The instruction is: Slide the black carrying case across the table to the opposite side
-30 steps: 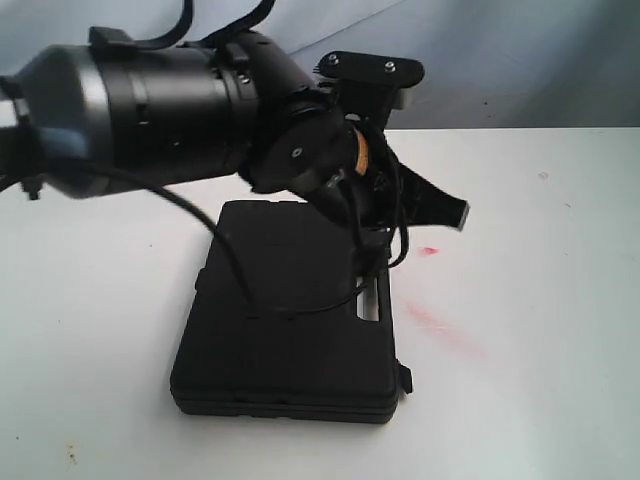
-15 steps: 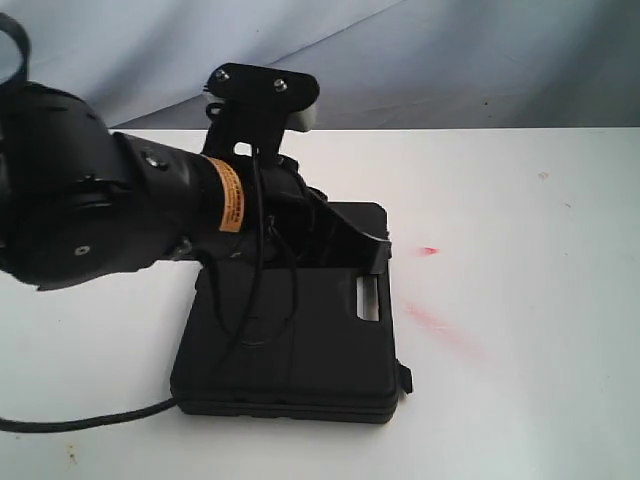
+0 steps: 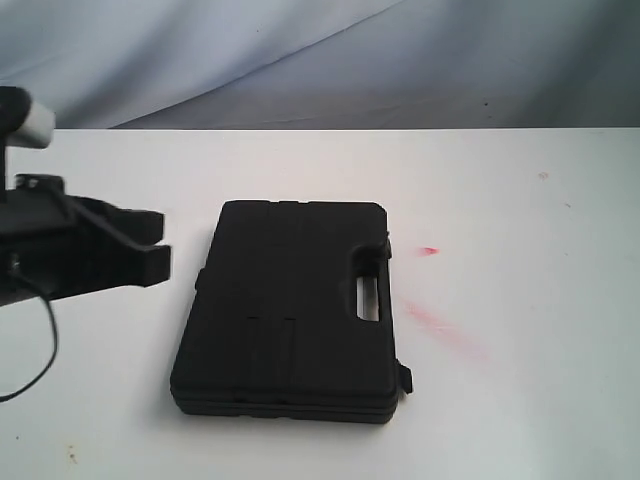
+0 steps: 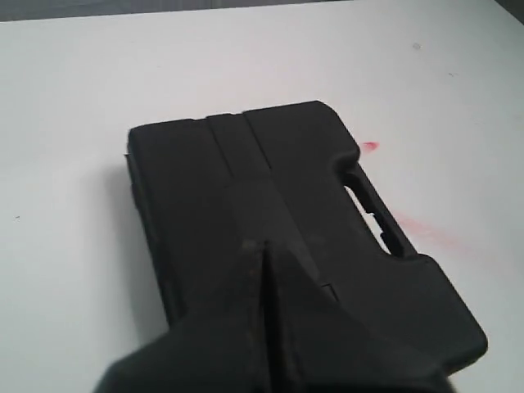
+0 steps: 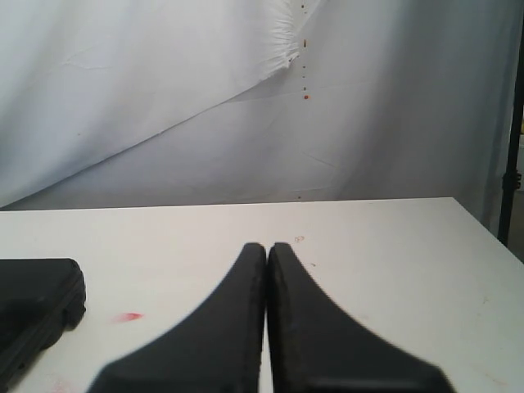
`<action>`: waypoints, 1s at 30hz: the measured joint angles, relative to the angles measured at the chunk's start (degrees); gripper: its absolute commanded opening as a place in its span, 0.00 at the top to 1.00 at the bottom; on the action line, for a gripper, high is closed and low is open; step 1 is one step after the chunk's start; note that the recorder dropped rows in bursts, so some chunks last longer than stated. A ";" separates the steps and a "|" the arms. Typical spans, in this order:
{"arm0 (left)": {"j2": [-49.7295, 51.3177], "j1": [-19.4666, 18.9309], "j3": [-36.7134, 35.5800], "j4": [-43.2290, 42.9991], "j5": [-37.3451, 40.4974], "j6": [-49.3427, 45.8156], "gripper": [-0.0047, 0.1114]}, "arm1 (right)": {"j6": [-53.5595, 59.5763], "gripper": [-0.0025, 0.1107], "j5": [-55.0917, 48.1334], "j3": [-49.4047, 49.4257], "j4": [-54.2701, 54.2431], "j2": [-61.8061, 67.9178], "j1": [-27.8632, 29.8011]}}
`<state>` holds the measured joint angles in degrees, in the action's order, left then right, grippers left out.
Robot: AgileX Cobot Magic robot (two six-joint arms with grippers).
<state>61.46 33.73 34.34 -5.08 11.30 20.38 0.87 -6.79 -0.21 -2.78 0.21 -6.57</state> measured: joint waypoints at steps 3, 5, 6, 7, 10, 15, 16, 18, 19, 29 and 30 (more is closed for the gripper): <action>-5.39 -3.33 -4.29 1.50 -1.04 -1.26 0.96 | 0.00 0.98 0.00 0.00 0.00 0.00 0.00; -9.28 -5.57 -6.80 2.95 -1.27 -3.85 0.96 | 0.00 0.98 0.00 0.00 0.00 0.00 0.00; -11.20 -6.79 -8.14 3.64 -1.56 -5.46 0.96 | 0.00 0.98 0.00 0.00 0.00 0.00 0.00; -13.08 -8.01 -9.43 4.25 -1.69 -7.02 0.96 | 0.00 0.98 0.00 0.00 0.00 0.00 0.00; -18.10 -11.49 -13.02 5.08 -1.81 -10.28 0.96 | 0.00 0.98 0.00 0.00 0.00 0.00 0.00; -25.83 -16.13 -17.87 8.31 -1.93 -14.12 0.96 | 0.00 0.98 0.00 0.00 0.00 0.00 0.00; -27.33 -17.03 -18.87 8.99 -2.03 -14.45 0.96 | 0.00 0.98 0.00 0.00 0.00 0.00 0.00; -30.26 -18.65 -20.84 9.94 -2.40 -14.82 0.96 | 0.00 0.98 0.00 0.00 0.00 0.00 0.00; -31.71 -19.42 -21.82 10.51 -2.85 -15.23 0.96 | 0.00 0.98 0.00 0.00 0.00 0.00 0.00; -44.72 -25.61 -30.68 14.16 -6.47 -17.33 0.96 | 0.00 0.98 0.00 0.00 0.00 0.00 0.00; -46.04 -26.04 -31.31 14.29 -6.75 -17.57 0.96 | 0.00 0.98 0.00 0.00 0.00 0.00 0.00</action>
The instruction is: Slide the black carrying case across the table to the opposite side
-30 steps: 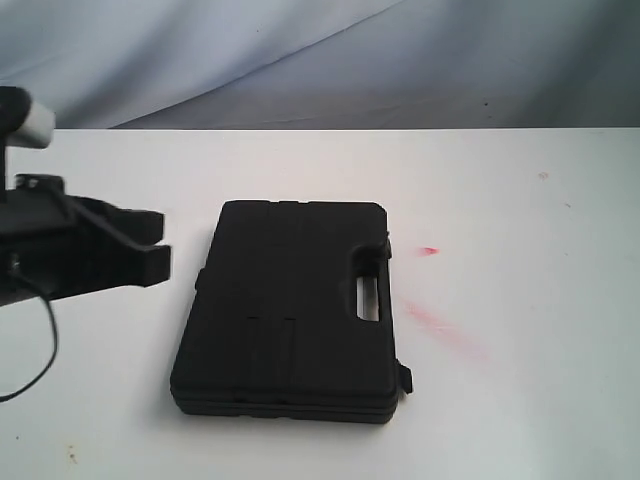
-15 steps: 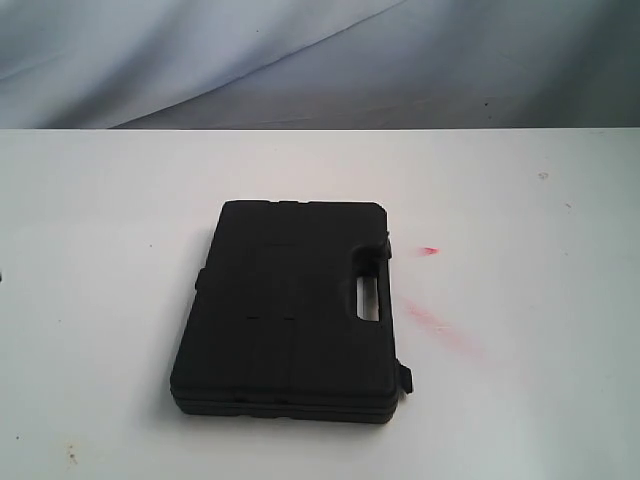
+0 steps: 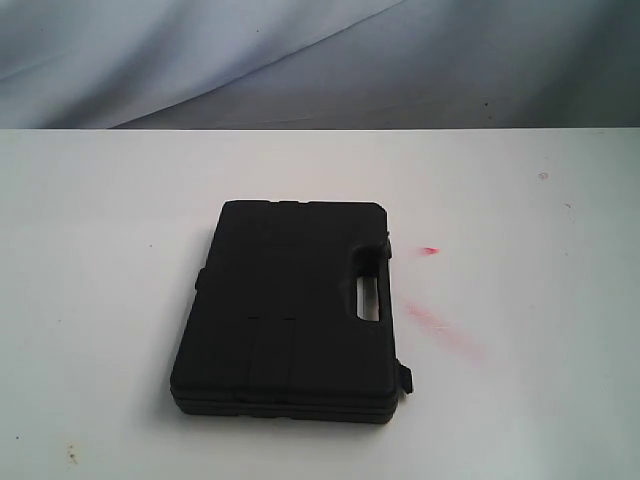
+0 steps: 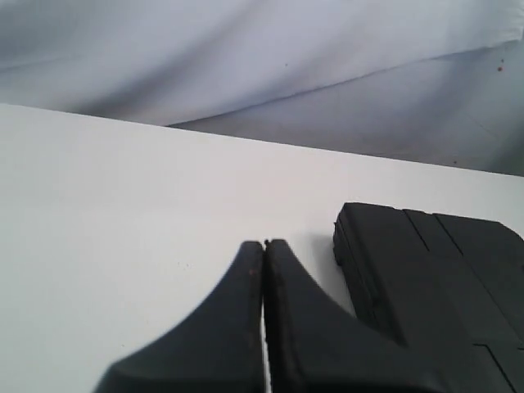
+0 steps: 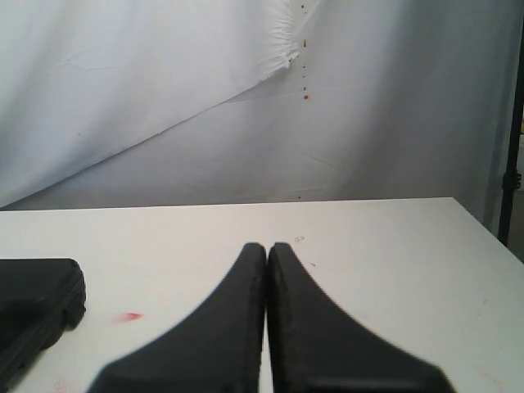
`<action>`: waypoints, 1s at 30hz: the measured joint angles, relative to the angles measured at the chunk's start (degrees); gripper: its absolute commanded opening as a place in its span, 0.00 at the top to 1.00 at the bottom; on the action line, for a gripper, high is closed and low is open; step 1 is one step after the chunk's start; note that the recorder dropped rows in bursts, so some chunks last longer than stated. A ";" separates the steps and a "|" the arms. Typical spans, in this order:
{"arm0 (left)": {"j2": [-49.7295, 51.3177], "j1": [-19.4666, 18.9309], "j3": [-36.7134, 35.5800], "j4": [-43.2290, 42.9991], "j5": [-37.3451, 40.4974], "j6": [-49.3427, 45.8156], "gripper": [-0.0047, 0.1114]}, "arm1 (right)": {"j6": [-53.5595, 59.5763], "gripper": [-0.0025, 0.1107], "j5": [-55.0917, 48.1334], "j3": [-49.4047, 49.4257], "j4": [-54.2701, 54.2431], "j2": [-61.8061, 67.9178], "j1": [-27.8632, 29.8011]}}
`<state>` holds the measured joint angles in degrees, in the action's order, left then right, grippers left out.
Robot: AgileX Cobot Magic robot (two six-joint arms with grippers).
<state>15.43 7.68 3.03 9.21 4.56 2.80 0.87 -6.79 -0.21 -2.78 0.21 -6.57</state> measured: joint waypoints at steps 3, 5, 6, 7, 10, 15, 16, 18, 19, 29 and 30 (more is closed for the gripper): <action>-3.40 -0.64 -1.57 0.34 -0.38 -0.81 0.96 | 0.00 0.98 0.00 0.00 0.00 0.00 0.00; -5.55 -0.64 -2.48 0.32 -0.51 -1.03 0.96 | 0.00 0.98 0.00 0.00 0.00 0.00 0.00; -6.57 -0.64 -2.78 0.32 -0.51 -1.33 0.96 | 0.00 0.98 0.00 0.00 0.00 0.00 0.00; -7.57 -0.64 -2.78 0.32 -0.24 -1.78 0.96 | 0.00 0.98 0.00 0.00 0.00 0.00 0.00; -10.07 -0.64 -2.78 -0.03 0.07 -2.80 0.96 | 0.00 0.98 0.00 0.00 0.00 0.00 0.00; -14.03 -0.64 -2.78 -2.05 0.32 -2.80 0.96 | 0.00 0.98 0.00 0.00 0.00 0.00 0.00; -14.71 -0.64 -2.78 -2.43 0.58 -2.80 0.96 | 0.00 0.98 0.00 0.00 0.00 0.00 0.00; -15.09 -0.64 -2.78 -3.05 1.07 -2.80 0.96 | 0.00 0.98 0.00 0.00 0.00 0.00 0.00; -15.20 -0.64 -2.78 -3.18 1.37 -2.80 0.96 | 0.00 0.98 0.00 0.00 0.00 0.00 0.00; -15.20 -0.64 -2.78 -6.37 2.62 -0.40 0.96 | 0.00 0.98 0.00 0.00 0.00 0.00 0.00; -15.20 -0.64 -2.78 -6.15 2.62 -0.40 0.96 | 0.00 0.98 0.00 0.00 0.00 0.00 0.00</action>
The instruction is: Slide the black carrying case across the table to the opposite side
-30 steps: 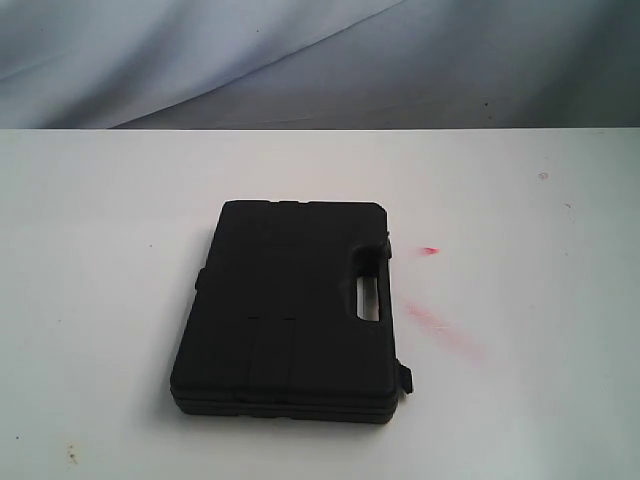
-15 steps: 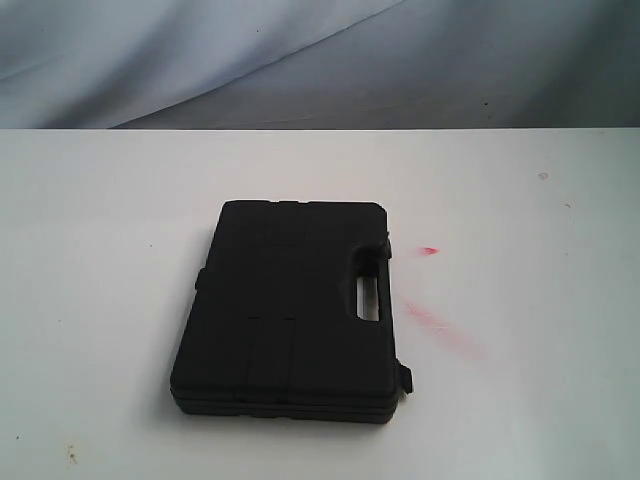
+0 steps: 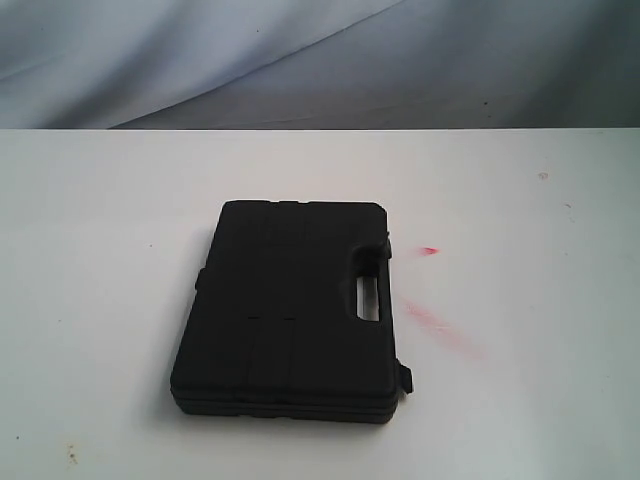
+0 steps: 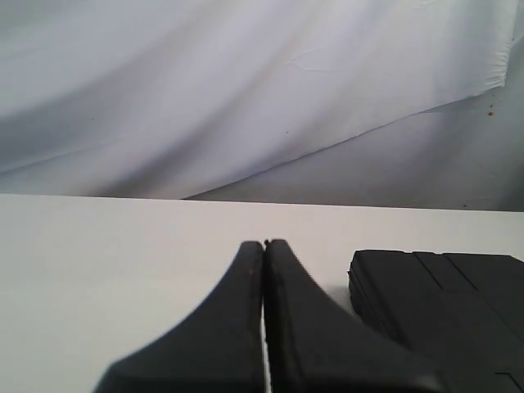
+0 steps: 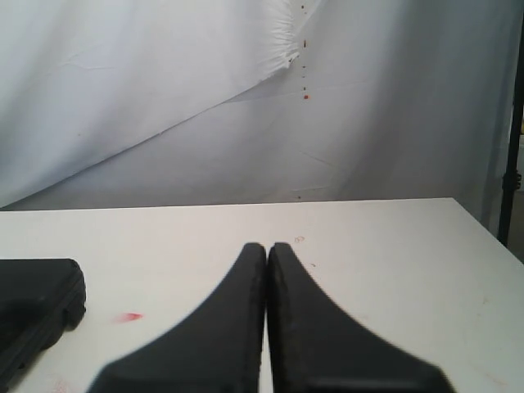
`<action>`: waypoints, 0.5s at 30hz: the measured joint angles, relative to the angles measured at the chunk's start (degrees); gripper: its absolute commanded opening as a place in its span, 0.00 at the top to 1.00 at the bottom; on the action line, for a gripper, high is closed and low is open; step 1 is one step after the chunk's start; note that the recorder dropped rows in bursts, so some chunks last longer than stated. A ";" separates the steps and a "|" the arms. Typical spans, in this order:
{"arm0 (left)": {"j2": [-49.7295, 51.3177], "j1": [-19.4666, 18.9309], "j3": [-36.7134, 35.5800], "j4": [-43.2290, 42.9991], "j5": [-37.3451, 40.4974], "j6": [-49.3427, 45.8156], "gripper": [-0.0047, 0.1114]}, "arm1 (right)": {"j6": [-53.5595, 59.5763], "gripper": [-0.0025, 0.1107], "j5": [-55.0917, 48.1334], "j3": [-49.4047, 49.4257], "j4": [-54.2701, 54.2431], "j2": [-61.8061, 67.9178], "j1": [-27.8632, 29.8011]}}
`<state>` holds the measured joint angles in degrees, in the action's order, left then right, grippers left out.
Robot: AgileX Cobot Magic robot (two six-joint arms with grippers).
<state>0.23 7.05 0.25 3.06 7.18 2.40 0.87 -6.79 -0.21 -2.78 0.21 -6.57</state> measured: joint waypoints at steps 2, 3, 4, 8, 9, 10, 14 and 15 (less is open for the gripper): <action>0.00 0.00 0.00 0.05 0.00 0.00 0.96 | 0.00 0.98 0.00 0.00 0.00 0.00 0.00; 0.00 0.00 0.00 0.27 0.00 0.00 0.96 | 0.00 0.98 0.00 0.00 0.00 0.00 0.00; 0.00 0.00 0.00 0.26 0.00 0.00 0.96 | 0.00 0.98 0.00 0.00 0.00 0.00 0.00; 0.00 0.00 0.00 0.46 0.23 0.00 0.96 | 0.00 0.98 0.00 0.00 0.00 0.00 0.00; 0.00 0.00 0.00 0.46 0.28 0.00 0.96 | 0.00 0.98 0.00 0.00 0.00 0.00 0.00; 0.00 0.00 0.00 0.46 0.28 0.00 0.96 | 0.00 0.98 0.00 0.00 0.00 0.00 0.00; 0.00 0.00 0.00 0.46 0.28 0.00 0.96 | 0.00 0.98 0.00 0.00 0.00 0.00 0.00; 0.00 0.00 0.00 0.46 0.28 0.00 0.96 | 0.00 0.98 0.00 0.00 0.00 0.00 0.00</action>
